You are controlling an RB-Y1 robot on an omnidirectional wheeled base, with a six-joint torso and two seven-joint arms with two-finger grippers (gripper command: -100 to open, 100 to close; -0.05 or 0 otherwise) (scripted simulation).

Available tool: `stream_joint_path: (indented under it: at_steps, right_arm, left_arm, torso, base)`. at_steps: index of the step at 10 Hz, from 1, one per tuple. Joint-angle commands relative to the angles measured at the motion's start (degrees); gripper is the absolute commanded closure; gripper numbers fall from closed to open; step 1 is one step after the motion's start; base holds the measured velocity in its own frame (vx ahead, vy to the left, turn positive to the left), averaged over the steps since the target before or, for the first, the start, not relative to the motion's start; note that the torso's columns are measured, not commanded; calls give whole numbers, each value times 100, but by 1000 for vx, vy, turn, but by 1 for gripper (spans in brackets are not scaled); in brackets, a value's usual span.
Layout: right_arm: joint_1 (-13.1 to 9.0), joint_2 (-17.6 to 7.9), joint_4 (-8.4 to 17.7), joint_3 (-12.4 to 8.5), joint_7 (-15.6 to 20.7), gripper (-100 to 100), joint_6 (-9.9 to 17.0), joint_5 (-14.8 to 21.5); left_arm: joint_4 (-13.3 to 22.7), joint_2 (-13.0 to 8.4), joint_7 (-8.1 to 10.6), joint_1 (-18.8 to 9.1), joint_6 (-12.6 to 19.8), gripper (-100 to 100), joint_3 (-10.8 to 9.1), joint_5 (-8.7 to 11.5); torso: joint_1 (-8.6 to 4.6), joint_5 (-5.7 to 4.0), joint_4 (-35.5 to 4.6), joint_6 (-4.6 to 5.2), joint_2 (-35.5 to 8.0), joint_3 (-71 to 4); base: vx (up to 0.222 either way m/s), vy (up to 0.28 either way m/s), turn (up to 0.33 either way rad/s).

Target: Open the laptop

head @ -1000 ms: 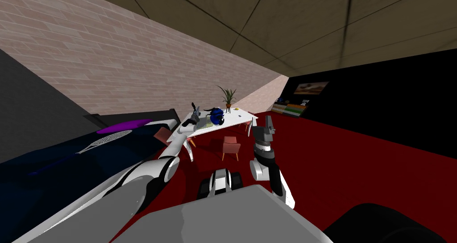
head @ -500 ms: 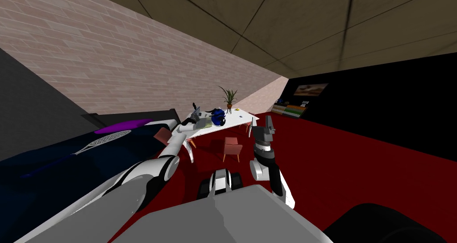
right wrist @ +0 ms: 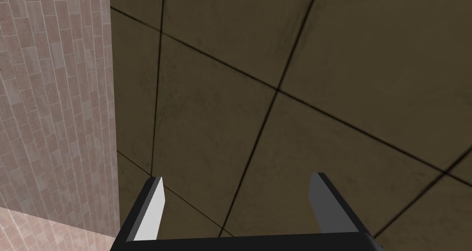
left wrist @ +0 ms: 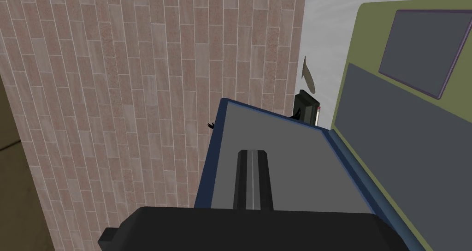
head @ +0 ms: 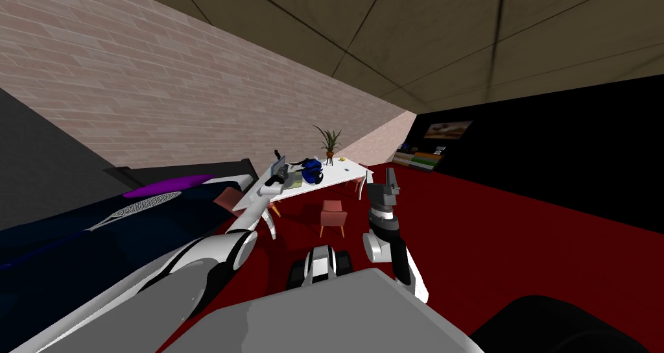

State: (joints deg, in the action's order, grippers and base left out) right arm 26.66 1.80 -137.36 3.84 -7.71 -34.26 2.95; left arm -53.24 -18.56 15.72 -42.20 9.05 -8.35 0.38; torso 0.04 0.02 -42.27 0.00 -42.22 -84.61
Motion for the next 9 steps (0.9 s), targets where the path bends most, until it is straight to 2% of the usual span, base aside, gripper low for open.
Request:
stream_joint_path:
  at_steps: [1, 2, 4, 7, 9]
  right_arm:
    - [0, 0, 0, 0, 0, 0, 0, 0]
    - [0, -1, 0, -1, 0, 0, 0, 0]
    - [-1, -3, 0, -3, 0, 0, 0, 0]
    - [-1, -3, 1, -2, 0, 0, 0, 0]
    - [-1, -3, 0, -3, 0, 0, 0, 0]
  left_arm:
    - [51, -30, -101, 25, -48, 100, 60, -85]
    - [7, -3, -23, -44, -7, -100, 48, 8]
    - [-24, 29, 65, -98, 38, -100, 33, 103]
    - [-85, 89, 233, -202, 126, -100, 3, 283]
    - [-131, 134, 358, -280, 191, -100, -19, 417]
  torso:
    - [5, 1, 0, -1, -1, 0]
    - [19, 4, -3, -2, -9, 5]
    - [46, 14, -6, -4, -22, 14]
    - [-15, -5, -2, 1, -7, 4]
    - [-1, -1, -2, -1, -6, 4]
  base:
    - [14, -43, 0]
    - [-10, 89, -22]
    - [-42, 170, -30]
    - [-57, 170, -24]
    - [-45, 190, -30]
